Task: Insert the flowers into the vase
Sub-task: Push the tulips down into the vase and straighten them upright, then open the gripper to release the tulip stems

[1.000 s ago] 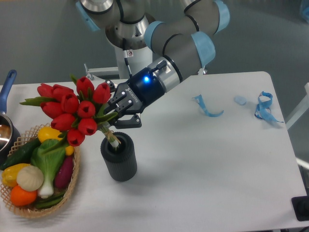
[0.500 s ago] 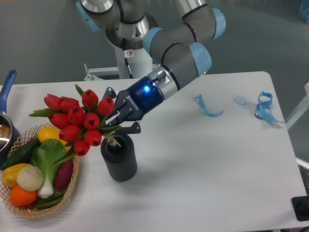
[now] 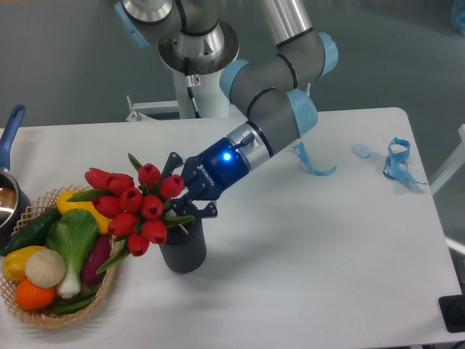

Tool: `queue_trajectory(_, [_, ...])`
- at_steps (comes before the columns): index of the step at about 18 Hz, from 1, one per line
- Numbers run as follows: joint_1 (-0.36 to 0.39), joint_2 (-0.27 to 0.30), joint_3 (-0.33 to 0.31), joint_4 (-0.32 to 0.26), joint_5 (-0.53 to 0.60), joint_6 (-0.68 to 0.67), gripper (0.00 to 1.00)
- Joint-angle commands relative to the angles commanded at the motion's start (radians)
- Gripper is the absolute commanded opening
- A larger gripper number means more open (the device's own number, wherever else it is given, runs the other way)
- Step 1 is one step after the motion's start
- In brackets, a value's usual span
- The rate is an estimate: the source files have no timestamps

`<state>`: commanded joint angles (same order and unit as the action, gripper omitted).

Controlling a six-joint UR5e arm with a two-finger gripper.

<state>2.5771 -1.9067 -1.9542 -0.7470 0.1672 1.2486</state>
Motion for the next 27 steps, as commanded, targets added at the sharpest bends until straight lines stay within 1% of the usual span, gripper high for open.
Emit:
queue_trajectory(2, [0.003, 0.0, -0.012, 0.0, 0.0, 0.015, 0.15])
queue_trajectory(5, [0.018, -0.014, -0.037, 0.0, 0.002, 0.073, 0.15])
queue_trajectory(6, [0.023, -0.017, -0.041, 0.0, 0.002, 0.092, 0.19])
queue_trajectory(7, [0.025, -0.018, -0.043, 0.0, 0.002, 0.109, 0.25])
queue_trajectory(8, [0.025, -0.024, -0.042, 0.0, 0.002, 0.121, 0.36])
queue_trajectory(9, [0.025, -0.028, -0.041, 0.0, 0.002, 0.132, 0.43])
queue_trajectory(10, [0.026, -0.028, -0.041, 0.0, 0.002, 0.141, 0.46])
queue_trajectory(13, [0.029, -0.028, -0.035, 0.0, 0.002, 0.149, 0.64])
queue_trajectory(14, [0.034, -0.028, -0.035, 0.0, 0.002, 0.149, 0.72])
queue_trajectory(16, [0.04, -0.028, -0.035, 0.0, 0.002, 0.149, 0.77])
queue_trajectory(17, [0.043, -0.026, -0.034, 0.0, 0.006, 0.167, 1.0])
queue_trajectory(20, [0.051, -0.023, -0.034, 0.0, 0.032, 0.218, 1.0])
queue_trajectory(22, [0.074, -0.017, -0.035, 0.003, 0.052, 0.236, 1.0])
queue_trajectory(23, [0.078, -0.005, -0.034, 0.006, 0.075, 0.247, 1.0])
queue_trajectory(25, [0.092, 0.038, -0.037, 0.006, 0.182, 0.258, 1.0])
queue_trajectory(27, [0.11, 0.046, -0.029, 0.006, 0.253, 0.258, 1.0])
